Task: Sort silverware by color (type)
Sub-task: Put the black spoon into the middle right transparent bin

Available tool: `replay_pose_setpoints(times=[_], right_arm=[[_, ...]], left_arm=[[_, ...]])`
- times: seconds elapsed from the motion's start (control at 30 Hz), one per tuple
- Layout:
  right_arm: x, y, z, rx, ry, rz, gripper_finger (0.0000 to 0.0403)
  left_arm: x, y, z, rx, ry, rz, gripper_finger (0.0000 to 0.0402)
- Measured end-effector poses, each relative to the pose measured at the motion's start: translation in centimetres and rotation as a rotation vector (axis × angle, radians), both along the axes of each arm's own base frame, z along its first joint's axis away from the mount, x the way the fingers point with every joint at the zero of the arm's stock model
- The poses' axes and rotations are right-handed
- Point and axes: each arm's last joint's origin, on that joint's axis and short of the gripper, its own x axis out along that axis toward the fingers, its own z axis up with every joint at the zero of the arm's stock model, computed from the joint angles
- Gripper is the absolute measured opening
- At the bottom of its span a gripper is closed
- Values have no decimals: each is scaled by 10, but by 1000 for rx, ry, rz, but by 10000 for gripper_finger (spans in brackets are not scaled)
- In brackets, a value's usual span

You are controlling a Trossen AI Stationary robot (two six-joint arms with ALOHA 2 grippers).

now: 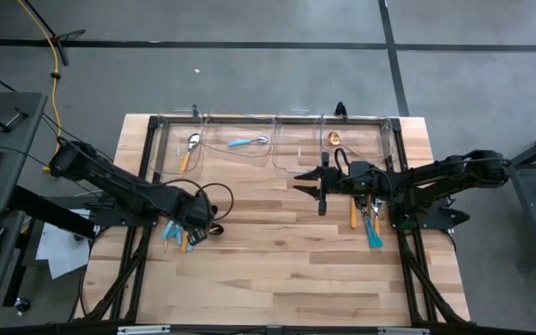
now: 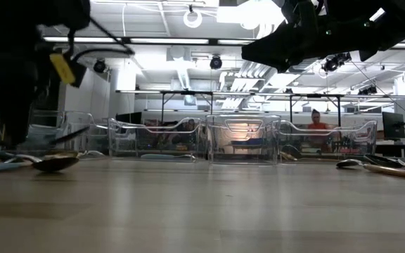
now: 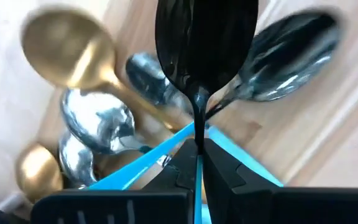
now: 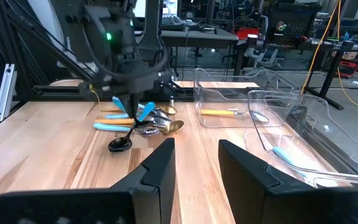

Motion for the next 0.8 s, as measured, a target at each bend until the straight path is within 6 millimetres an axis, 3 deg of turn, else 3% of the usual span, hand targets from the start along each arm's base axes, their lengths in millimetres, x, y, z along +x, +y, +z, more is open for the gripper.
replay_pose_setpoints(times=[0.2, 0.4, 0.6, 0.8], right_arm=[[0, 0, 0, 11, -1, -1, 108], [0, 0, 0, 11, -5, -1, 108], [0, 0, 2, 10, -19, -1, 108], [0, 0, 7, 16, -69, -1, 108]], left_arm=[[17, -4, 40, 93, -163, -111, 1], [30, -7, 69, 302, -587, -229, 1], [41, -1, 69, 441, -992, -315, 0], [45, 29, 49, 479, -1283, -328, 0]])
